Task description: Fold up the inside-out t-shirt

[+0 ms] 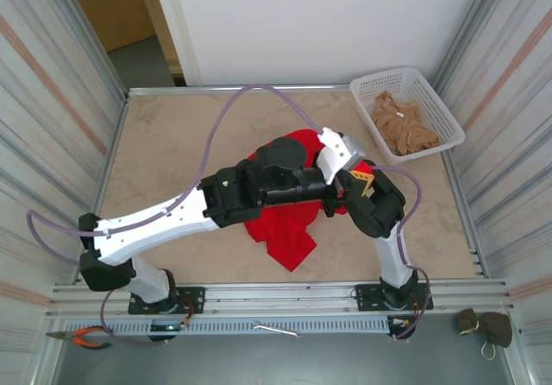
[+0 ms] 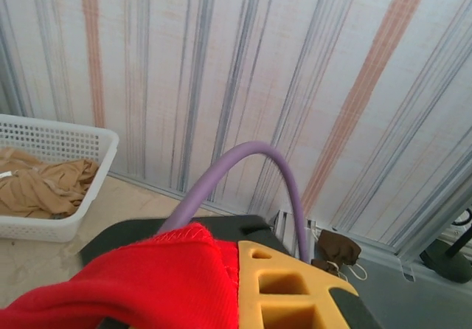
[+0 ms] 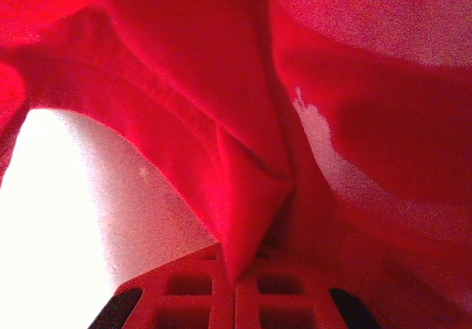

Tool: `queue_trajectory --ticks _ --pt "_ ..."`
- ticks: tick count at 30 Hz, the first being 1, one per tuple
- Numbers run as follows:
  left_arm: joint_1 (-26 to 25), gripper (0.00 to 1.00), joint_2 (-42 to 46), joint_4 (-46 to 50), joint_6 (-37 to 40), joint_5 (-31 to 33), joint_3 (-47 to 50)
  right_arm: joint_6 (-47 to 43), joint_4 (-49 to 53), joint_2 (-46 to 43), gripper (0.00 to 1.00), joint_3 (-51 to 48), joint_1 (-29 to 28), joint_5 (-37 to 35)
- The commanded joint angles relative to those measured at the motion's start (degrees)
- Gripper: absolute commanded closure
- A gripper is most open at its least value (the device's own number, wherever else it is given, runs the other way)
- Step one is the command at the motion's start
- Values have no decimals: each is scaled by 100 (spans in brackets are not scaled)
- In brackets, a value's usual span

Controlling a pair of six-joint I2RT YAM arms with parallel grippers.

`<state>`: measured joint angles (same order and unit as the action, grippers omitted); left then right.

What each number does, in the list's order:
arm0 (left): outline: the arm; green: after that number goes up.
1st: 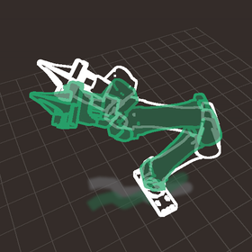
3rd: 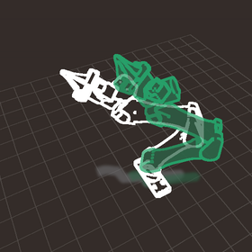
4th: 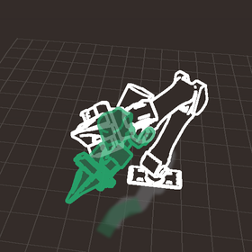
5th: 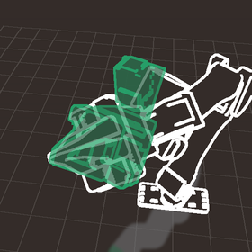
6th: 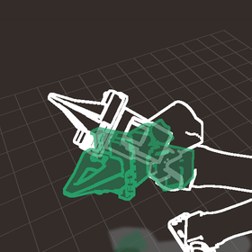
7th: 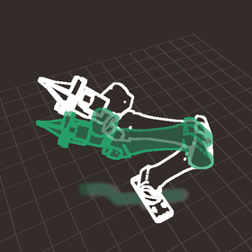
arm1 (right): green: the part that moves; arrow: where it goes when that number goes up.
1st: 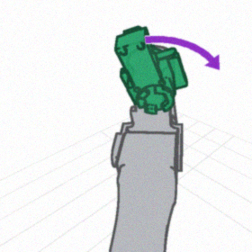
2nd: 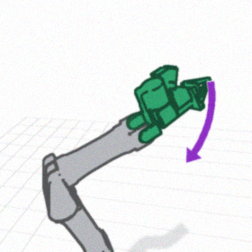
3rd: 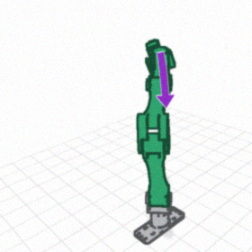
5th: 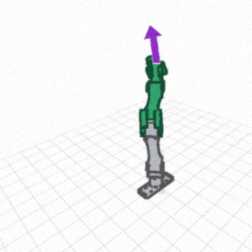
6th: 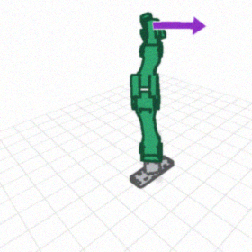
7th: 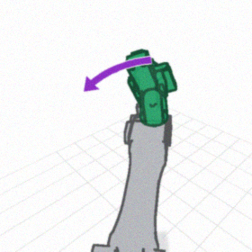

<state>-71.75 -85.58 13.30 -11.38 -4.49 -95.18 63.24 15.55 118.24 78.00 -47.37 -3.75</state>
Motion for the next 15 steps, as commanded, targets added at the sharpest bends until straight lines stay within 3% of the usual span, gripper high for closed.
queue_trajectory --ticks 1,4,7,11,15 --pt "345 100 446 -370 -403 31 382 -646 -496 -109 100 -473 145 779" --pt "1028 100 906 -508 -861 66 958 -1118 -759 -556 100 -516 235 1238" --pt "2160 100 1537 -536 -1447 253 1765 -1483 -702 -1058 100 -540 276 1557" --pt "4198 100 2221 -747 -2465 -49 3223 -1706 -562 -1736 100 -631 325 1940" --pt "5908 100 2227 -953 -3054 -525 4360 -1730 -386 -2369 100 -738 350 2048"
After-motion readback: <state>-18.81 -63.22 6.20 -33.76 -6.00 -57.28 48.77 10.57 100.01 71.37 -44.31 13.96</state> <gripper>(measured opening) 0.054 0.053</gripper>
